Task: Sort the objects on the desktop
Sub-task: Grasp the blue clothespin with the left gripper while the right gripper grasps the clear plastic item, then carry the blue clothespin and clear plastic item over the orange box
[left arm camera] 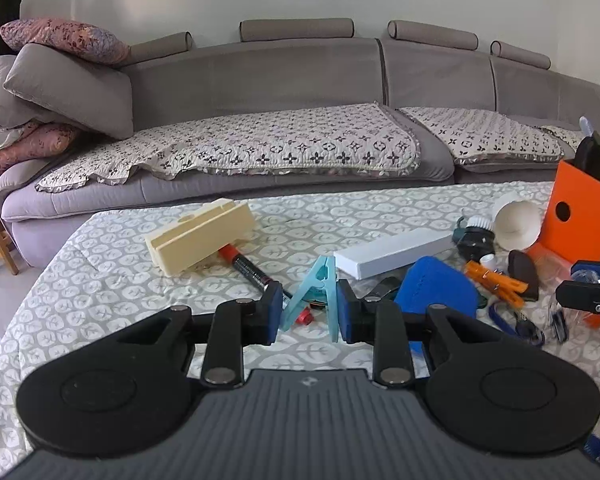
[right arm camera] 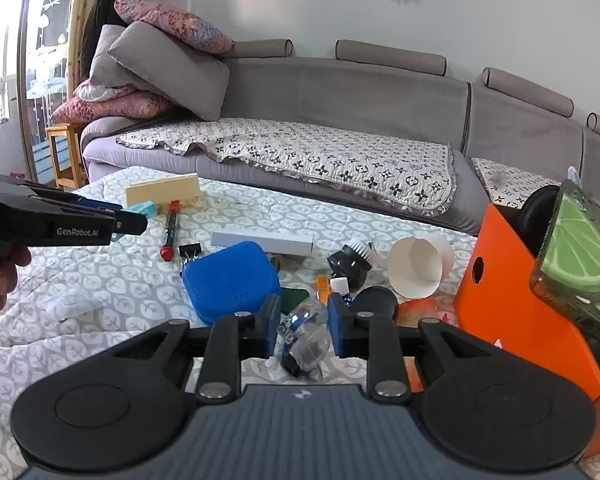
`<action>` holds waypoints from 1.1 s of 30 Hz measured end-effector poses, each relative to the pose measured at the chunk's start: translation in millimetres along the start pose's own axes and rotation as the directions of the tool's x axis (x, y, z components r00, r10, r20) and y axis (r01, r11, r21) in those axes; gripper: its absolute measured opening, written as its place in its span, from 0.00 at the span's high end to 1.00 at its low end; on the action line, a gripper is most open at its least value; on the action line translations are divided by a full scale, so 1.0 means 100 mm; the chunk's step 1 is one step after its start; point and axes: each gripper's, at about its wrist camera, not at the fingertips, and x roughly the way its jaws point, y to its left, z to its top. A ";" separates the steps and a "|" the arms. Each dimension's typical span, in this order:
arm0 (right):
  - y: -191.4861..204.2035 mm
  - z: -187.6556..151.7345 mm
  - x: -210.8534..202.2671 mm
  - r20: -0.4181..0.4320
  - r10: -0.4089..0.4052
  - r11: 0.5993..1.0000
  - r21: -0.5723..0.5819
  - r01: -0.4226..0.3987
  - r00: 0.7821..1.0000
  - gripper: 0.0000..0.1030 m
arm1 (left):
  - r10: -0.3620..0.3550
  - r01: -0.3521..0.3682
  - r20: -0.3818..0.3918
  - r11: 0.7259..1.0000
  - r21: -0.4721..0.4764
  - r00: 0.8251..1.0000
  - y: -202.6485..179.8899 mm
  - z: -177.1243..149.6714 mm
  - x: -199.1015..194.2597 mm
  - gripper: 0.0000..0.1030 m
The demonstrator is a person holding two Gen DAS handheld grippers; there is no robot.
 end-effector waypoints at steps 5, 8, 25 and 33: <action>0.01 0.01 0.00 0.003 -0.002 1.000 0.002 0.002 1.000 0.89 | -0.003 0.003 0.009 1.000 0.000 1.000 0.00 0.01 -0.01 0.73; 0.01 0.03 -0.05 0.015 -0.001 1.000 -0.006 0.001 1.000 0.89 | -0.003 0.003 0.014 1.000 -0.002 1.000 0.00 0.01 -0.02 0.73; -0.06 0.19 -0.27 0.127 -0.019 1.000 -0.015 0.021 0.992 0.89 | -0.014 0.014 0.050 1.000 -0.009 0.999 -0.11 0.10 -0.22 0.72; -0.13 0.28 -0.44 0.181 -0.032 0.999 0.009 0.031 0.983 0.89 | -0.041 0.042 0.084 0.999 -0.013 0.996 -0.24 0.19 -0.34 0.72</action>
